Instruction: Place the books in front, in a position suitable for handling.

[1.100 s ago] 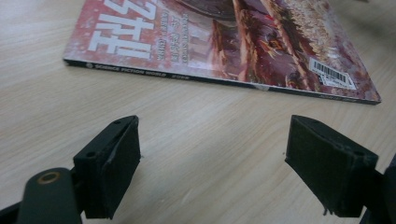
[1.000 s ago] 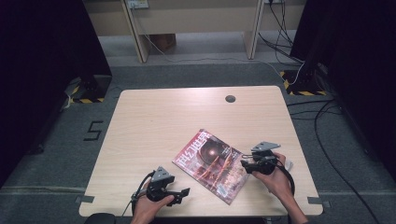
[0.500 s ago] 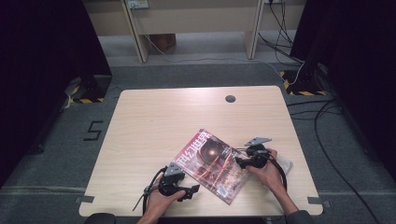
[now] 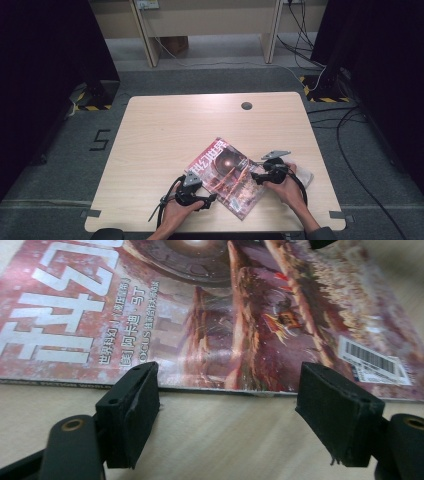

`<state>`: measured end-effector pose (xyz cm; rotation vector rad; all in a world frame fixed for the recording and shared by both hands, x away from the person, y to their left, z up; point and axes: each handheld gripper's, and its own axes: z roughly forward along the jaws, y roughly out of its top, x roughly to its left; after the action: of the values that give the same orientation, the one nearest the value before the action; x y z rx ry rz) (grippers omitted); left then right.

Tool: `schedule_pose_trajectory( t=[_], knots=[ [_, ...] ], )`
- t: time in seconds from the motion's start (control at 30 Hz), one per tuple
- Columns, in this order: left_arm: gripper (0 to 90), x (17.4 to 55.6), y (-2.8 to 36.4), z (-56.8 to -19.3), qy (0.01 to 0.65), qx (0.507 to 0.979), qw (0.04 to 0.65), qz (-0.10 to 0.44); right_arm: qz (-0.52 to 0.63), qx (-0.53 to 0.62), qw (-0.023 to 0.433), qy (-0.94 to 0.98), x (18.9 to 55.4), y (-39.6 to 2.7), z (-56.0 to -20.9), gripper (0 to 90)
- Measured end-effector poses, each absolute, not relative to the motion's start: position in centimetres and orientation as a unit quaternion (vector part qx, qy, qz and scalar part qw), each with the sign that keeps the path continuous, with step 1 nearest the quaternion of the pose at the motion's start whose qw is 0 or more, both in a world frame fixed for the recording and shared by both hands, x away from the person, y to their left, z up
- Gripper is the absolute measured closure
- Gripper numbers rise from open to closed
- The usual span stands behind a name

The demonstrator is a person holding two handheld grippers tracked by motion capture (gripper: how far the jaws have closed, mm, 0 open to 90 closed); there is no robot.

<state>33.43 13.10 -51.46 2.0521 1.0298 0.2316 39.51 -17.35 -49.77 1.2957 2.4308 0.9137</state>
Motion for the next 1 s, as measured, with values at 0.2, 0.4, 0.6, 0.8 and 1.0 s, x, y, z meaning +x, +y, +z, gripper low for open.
schedule_pose_trajectory(
  t=[0.2, 0.4, 0.6, 0.8, 1.0],
  knots=[
    [27.8, 34.1, 13.2, -51.3, 0.404, 0.822, 0.386, 0.109, 0.304, 0.427, 0.118, 0.843, 38.3, -17.2, -49.6, 36.2],
    [28.5, 34.8, 13.1, -51.1, 0.402, 0.825, 0.376, 0.126, 0.301, 0.415, 0.121, 0.85, 37.3, -17.0, -49.6, 35.4],
    [28.1, 35.7, 12.7, -50.9, 0.387, 0.833, 0.36, 0.163, 0.302, 0.413, 0.116, 0.851, 36.4, -16.9, -49.6, 33.8],
    [28.7, 36.5, 12.9, -50.7, 0.39, 0.832, 0.348, 0.184, 0.298, 0.4, 0.112, 0.86, 35.3, -16.5, -49.6, 30.0],
    [29.0, 37.0, 13.2, -50.7, 0.399, 0.828, 0.345, 0.192, 0.302, 0.39, 0.104, 0.863, 34.0, -16.1, -49.7, 28.3]
  ],
)
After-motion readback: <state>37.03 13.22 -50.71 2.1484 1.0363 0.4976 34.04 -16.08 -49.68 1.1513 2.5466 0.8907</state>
